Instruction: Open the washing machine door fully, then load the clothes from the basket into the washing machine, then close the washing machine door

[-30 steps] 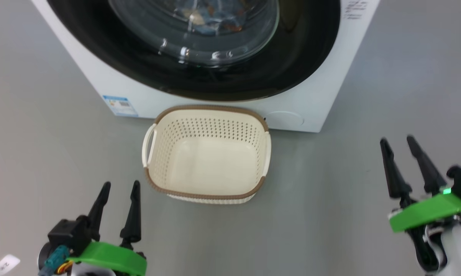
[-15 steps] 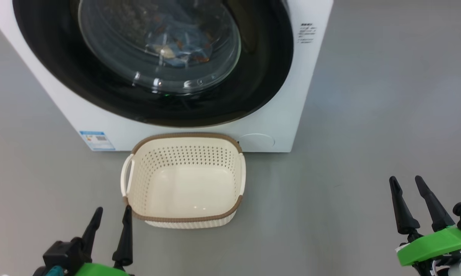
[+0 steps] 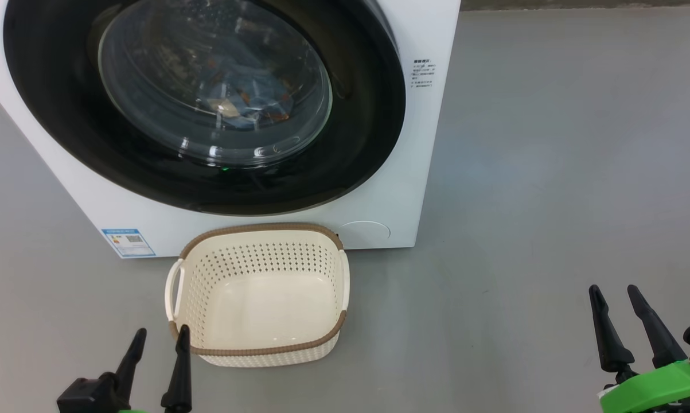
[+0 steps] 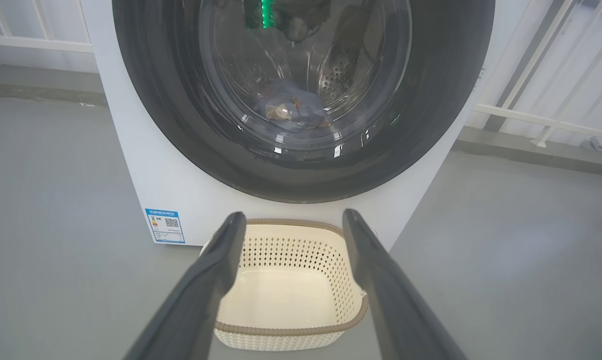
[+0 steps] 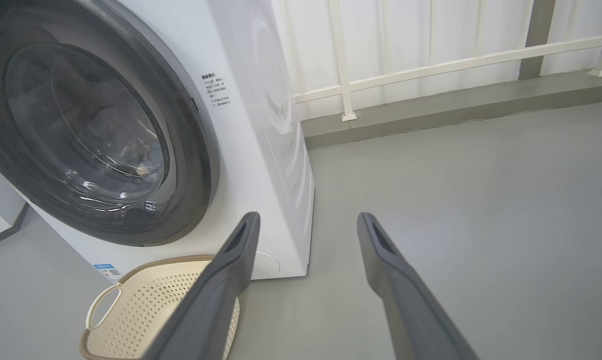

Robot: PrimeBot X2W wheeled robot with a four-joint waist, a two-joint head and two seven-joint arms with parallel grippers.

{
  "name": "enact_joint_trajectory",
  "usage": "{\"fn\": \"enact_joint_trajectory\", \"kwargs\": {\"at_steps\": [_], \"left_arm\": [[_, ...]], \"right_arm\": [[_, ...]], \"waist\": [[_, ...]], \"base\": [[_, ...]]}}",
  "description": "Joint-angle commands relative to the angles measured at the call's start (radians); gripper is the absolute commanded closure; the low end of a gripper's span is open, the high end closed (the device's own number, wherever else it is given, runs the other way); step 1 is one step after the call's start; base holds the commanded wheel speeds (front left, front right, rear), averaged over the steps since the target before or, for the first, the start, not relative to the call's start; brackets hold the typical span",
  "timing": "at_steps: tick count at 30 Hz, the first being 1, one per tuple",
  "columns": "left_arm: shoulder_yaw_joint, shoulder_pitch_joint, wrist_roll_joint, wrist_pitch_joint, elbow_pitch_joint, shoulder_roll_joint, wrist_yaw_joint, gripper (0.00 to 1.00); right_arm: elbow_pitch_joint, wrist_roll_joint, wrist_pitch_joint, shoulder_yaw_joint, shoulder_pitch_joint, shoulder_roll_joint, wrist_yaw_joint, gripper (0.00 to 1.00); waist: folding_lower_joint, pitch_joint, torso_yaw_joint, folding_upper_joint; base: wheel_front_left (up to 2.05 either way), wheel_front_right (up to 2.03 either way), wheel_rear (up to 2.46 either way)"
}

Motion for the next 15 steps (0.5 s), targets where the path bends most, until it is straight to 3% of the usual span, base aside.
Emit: {"fn": "enact_joint_trajectory", "kwargs": {"at_steps": [1, 15], "left_arm": [[0.038, -0.008, 0.001, -0.006, -0.027, 0.023, -0.002, 0.00], [0.050, 0.002, 0.004, -0.006, -0.028, 0.018, -0.002, 0.00]], "right_arm": [[-0.024, -0.008, 0.002, 0.018, 0.002, -0.013, -0.006, 0.00], [-0.020, -0.013, 0.002, 0.014, 0.014, -0.007, -0.006, 0.00]], "waist": [[0.0001, -0.002, -0.002, 0.0000], [0.0001, -0.020, -0.007, 0.0000]], "base": [[0.00, 0.00, 0.00], [0.00, 0.00, 0.00]]}}
